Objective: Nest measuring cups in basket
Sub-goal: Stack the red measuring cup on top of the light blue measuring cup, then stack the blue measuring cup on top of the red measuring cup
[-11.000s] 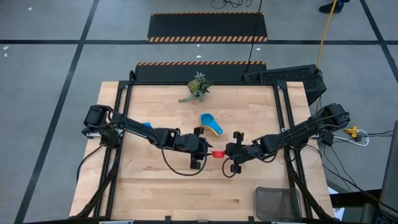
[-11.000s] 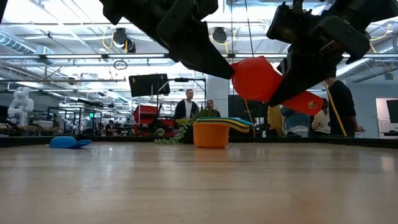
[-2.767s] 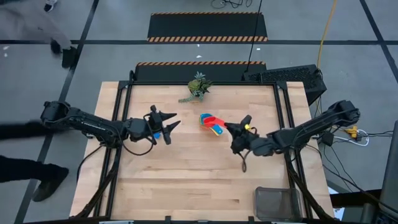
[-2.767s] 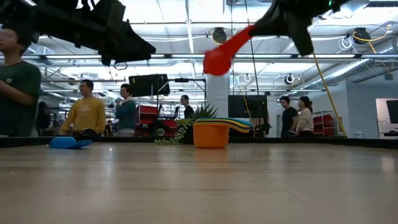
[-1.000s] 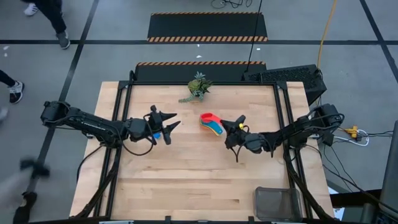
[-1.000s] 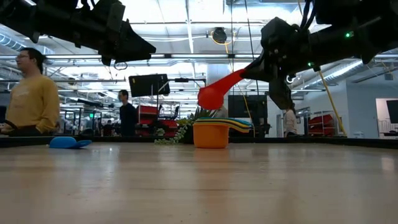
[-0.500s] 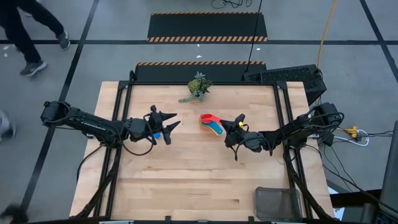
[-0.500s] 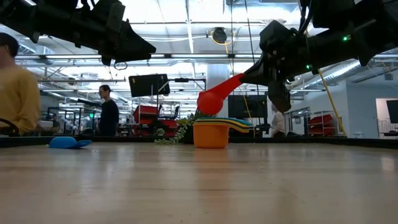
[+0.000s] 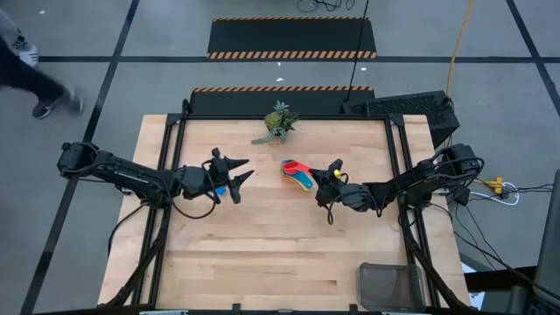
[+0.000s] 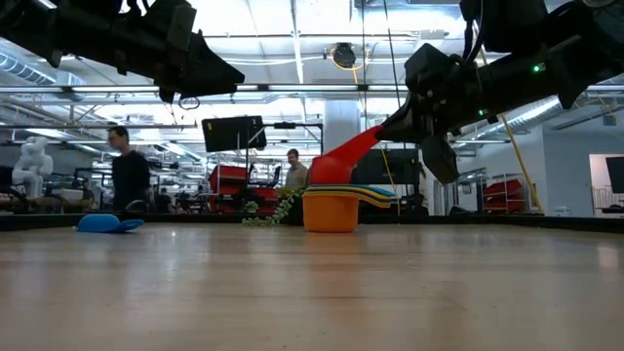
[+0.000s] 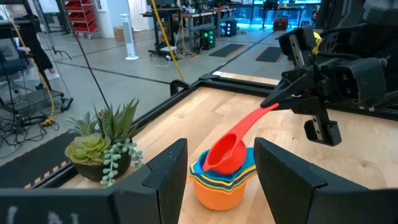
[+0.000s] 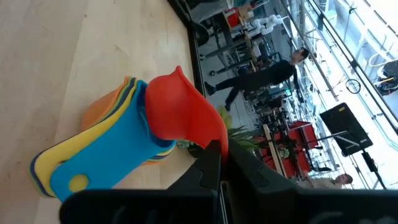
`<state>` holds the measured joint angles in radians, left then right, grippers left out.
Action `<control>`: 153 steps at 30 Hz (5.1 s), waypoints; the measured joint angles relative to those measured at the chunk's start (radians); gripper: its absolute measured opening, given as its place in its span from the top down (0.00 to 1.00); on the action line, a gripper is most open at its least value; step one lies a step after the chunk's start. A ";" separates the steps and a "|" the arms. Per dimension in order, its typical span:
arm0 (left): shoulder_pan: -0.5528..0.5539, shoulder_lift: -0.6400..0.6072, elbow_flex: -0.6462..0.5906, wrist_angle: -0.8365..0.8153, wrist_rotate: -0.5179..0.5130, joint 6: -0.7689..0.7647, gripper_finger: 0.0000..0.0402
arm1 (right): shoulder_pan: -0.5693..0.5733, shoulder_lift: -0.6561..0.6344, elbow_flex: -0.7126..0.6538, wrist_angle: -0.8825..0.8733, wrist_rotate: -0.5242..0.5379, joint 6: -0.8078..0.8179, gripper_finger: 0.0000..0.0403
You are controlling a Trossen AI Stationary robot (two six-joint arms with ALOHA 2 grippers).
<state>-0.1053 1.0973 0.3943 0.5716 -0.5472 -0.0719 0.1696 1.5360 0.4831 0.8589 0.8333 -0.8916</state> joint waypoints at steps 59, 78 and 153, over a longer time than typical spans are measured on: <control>0.000 0.000 0.000 -0.023 0.011 0.008 0.54 | 0.035 0.000 0.000 -0.048 0.003 -0.013 0.98; 0.000 0.000 0.000 -0.023 0.021 0.008 0.54 | 0.056 -0.001 0.000 -0.113 -0.008 0.040 0.83; -0.162 0.269 0.333 -1.462 0.260 -0.707 0.53 | 0.069 -0.325 0.155 -0.583 -0.342 0.797 0.46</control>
<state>-0.2674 1.3665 0.7273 -0.8903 -0.2873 -0.7791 0.2386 1.2114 0.6384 0.2764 0.4915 -0.0948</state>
